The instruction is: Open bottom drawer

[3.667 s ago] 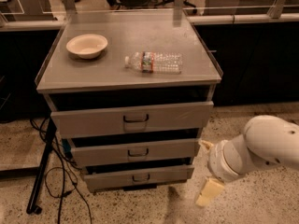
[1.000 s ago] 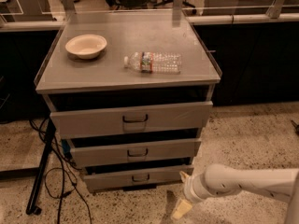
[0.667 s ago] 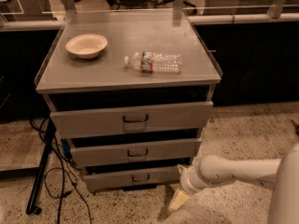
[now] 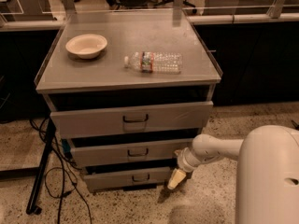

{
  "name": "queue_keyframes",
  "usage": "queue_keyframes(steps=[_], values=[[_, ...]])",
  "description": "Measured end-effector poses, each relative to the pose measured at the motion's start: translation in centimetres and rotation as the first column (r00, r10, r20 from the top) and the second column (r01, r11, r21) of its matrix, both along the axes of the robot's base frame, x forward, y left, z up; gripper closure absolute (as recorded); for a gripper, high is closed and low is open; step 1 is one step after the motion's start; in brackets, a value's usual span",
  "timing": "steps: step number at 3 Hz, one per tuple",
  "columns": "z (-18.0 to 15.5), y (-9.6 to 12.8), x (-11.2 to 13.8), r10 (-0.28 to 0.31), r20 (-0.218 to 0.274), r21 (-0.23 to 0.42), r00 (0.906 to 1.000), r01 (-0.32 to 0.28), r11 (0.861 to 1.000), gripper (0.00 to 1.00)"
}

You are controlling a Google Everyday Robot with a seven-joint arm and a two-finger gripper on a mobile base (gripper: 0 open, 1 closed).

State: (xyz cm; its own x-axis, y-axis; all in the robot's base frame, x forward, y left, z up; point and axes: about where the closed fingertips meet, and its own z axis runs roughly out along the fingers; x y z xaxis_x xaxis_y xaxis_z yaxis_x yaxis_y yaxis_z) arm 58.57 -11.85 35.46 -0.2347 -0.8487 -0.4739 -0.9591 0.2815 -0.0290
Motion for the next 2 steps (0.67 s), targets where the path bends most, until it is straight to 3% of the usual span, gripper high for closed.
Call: queue_keyframes(steps=[1,2], values=[[0.0,0.3,-0.3,0.012,0.0,0.0,0.9999,-0.012,1.0,0.0],[0.4,1.9,-2.0,0.074,0.004,-0.01,0.9972,-0.074,0.997,0.0]])
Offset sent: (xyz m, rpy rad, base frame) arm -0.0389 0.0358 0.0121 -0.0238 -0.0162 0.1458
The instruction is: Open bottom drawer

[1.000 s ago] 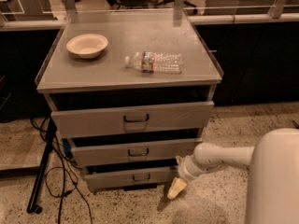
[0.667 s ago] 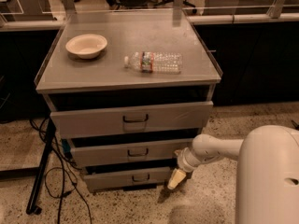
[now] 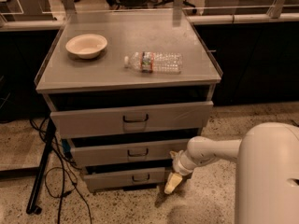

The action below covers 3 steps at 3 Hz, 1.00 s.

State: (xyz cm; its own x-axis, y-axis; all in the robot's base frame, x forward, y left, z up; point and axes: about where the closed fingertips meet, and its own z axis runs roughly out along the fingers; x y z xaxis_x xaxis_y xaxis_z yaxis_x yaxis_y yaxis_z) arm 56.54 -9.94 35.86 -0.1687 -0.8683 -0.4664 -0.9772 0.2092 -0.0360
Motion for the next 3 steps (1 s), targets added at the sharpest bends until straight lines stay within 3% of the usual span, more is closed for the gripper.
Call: queue_keyframes(steps=[1,2,3], values=[[-1.6,1.2,-1.4,0.047,0.031,0.007,0.9984,-0.047,0.999,0.0],[-3.6,1.0,-2.6,0.068,0.076,0.024,0.9948,-0.07,0.997,0.0],[-5.8,-0.5,-3.7,0.053,0.111,0.059,0.9924,-0.059,0.996,0.0]])
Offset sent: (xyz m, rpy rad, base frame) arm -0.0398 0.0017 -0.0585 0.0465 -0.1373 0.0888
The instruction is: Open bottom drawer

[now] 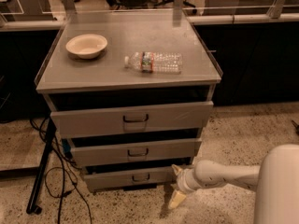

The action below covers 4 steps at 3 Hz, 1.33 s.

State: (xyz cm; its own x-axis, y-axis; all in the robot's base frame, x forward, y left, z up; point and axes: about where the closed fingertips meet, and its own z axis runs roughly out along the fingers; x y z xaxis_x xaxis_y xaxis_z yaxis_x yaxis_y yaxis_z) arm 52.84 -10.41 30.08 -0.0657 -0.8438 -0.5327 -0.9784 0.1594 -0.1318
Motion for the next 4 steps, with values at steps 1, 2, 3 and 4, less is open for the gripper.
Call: queue_keyframes(steps=[1,2,3,4], values=[[-1.7,-1.8,-2.1,-0.01,0.037,0.044,0.9992,0.008,0.999,0.0],[-1.7,-1.8,-2.1,-0.01,0.037,0.044,0.9992,0.008,0.999,0.0],[-2.8,-1.1,-0.3,-0.01,0.034,0.065,0.9994,0.007,0.998,0.0],[-4.8,-0.3,2.6,-0.005,0.041,0.091,0.9992,0.001,0.996,0.0]])
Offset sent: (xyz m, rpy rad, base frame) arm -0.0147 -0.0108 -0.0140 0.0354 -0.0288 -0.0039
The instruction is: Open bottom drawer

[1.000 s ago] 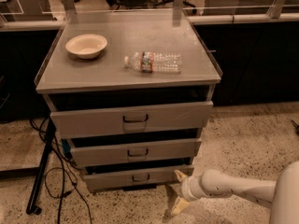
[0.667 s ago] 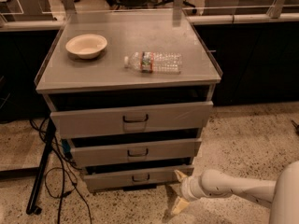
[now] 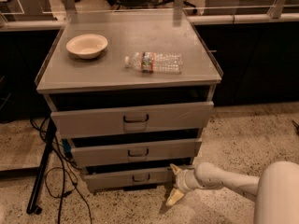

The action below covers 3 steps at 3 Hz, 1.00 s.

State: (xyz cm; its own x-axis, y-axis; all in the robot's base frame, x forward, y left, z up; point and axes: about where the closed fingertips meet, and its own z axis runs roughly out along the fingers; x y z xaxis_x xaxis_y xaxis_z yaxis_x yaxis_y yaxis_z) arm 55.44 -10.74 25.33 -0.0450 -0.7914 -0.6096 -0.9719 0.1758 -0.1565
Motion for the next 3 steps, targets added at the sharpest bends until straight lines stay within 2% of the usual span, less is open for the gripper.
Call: queue_keyframes(steps=[1,2,3], values=[[-1.6,0.1,-1.6,-0.002,0.001,0.012,1.0,0.002,1.0,0.0],[-4.2,0.7,-1.7,0.006,0.006,0.011,1.0,-0.006,1.0,0.0],[-4.2,0.7,-1.7,0.006,0.006,0.011,1.0,-0.006,1.0,0.0]])
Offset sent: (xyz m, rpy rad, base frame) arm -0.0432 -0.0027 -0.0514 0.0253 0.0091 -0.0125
